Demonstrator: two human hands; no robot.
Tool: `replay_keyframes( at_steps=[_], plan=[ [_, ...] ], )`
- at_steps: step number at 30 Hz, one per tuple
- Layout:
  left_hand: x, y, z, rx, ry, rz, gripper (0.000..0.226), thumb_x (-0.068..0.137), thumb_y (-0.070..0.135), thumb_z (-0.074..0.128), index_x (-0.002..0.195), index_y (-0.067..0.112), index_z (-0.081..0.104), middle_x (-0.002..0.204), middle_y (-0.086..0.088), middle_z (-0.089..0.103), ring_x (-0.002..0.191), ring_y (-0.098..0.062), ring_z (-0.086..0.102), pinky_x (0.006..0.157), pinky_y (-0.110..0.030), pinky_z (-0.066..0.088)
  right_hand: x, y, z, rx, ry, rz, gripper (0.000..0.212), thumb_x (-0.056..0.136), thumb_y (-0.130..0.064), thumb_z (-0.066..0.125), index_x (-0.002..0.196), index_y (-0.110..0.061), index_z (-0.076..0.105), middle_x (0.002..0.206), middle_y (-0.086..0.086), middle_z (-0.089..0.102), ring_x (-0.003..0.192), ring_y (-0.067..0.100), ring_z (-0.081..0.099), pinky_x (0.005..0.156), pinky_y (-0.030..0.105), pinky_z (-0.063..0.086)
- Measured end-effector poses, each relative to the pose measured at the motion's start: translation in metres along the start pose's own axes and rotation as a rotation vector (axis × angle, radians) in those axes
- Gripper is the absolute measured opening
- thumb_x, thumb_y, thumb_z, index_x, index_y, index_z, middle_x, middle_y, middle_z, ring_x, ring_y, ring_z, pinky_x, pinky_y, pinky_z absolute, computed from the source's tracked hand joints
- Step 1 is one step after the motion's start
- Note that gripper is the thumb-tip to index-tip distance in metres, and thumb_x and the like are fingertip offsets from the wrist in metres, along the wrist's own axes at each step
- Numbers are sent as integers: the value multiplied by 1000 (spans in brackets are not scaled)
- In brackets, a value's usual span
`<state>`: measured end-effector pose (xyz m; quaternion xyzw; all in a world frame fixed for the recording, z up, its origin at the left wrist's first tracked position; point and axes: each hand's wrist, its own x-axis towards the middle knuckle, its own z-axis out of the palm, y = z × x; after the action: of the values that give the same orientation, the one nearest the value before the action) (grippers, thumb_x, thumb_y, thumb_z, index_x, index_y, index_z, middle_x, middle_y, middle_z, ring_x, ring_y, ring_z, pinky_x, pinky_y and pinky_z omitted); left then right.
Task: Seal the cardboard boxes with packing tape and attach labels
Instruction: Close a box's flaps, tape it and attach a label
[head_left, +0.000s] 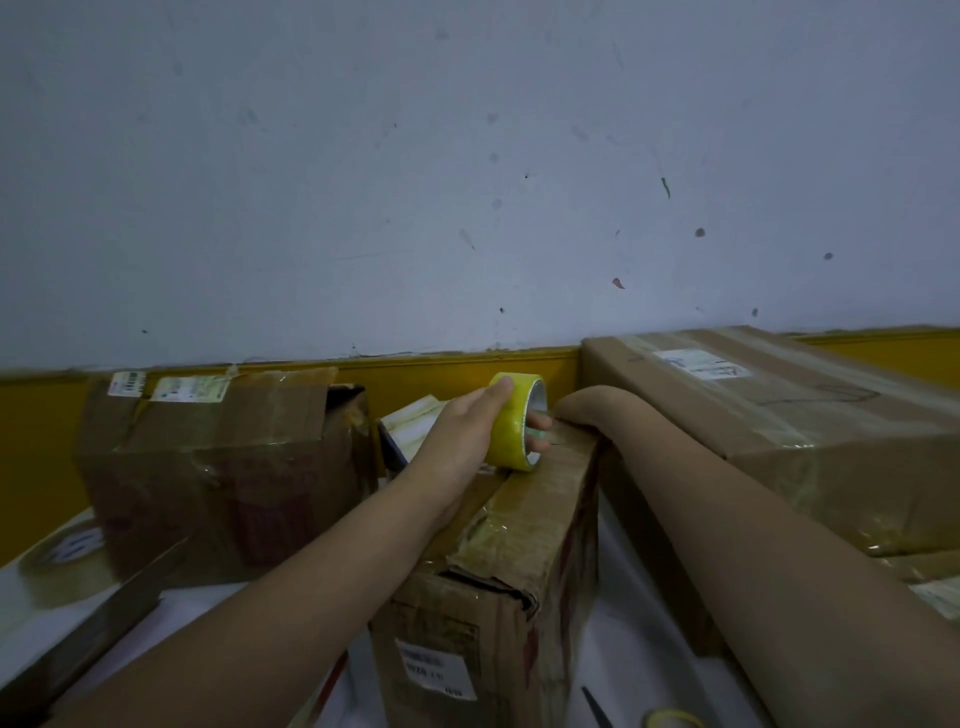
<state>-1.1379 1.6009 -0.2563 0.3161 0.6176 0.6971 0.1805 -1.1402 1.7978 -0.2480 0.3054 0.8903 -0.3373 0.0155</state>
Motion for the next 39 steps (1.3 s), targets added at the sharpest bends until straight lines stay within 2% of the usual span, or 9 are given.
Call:
replay_keyframes(
  at_steps=[3,5,9,13,16,24,26,32,39],
  plan=[
    [1,-2,-2,-8,-17,-6,42,106,40,41,115,7,65,87,-13,76,69,-20,71,65,-30,58,10,3,5,-155,398,-233,29,92,-22,56,64,-18,57,75,5,59,77,22,60,64,32,48],
    [1,-3,-4,10,-24,-3,45,105,43,42,111,7,66,89,-14,77,75,-21,72,76,-36,59,11,3,12,-190,512,-321,36,91,-20,56,56,-16,48,63,4,50,61,21,49,51,30,36],
    [-6,5,-1,22,-72,-56,44,106,42,41,118,6,64,97,-17,76,73,-21,71,78,-38,58,21,6,22,-374,267,-248,29,103,-18,41,109,-5,66,114,12,65,106,32,61,86,38,50],
    [-22,22,-8,-28,-60,-140,39,103,31,45,120,-1,60,99,-17,76,52,-12,63,66,-31,52,20,1,23,-392,148,-230,43,103,-39,36,129,-14,60,132,10,59,119,33,56,101,45,46],
    [-46,33,-22,-92,-84,-164,40,104,26,41,105,-6,64,101,-20,76,49,-9,58,59,-25,52,16,-1,23,-444,132,-208,53,107,-42,26,139,-9,52,144,16,50,131,36,48,106,42,39],
    [-121,64,-41,-96,-137,-250,35,105,23,41,84,0,56,98,-29,73,65,-17,69,57,-22,54,0,-7,24,-386,153,-197,59,109,-42,25,145,0,44,156,20,36,144,32,34,113,36,28],
    [-133,66,-43,-117,-135,-297,37,105,22,42,80,-2,54,97,-33,71,55,-17,68,51,-20,53,-2,-7,24,-387,154,-193,60,109,-41,22,146,1,42,156,21,34,144,33,33,113,36,27],
    [-150,64,-41,43,-81,-344,39,107,27,44,99,-9,58,99,-30,72,55,-17,70,52,-22,56,-4,-6,27,-398,136,-188,62,109,-43,20,146,2,42,155,22,35,143,34,35,113,37,28],
    [-157,59,-44,150,-69,-385,39,105,30,49,91,-5,60,90,-25,75,60,-19,71,51,-21,56,1,-2,25,-410,123,-218,64,108,-46,21,141,2,48,153,22,38,139,34,39,111,38,30]
  ],
)
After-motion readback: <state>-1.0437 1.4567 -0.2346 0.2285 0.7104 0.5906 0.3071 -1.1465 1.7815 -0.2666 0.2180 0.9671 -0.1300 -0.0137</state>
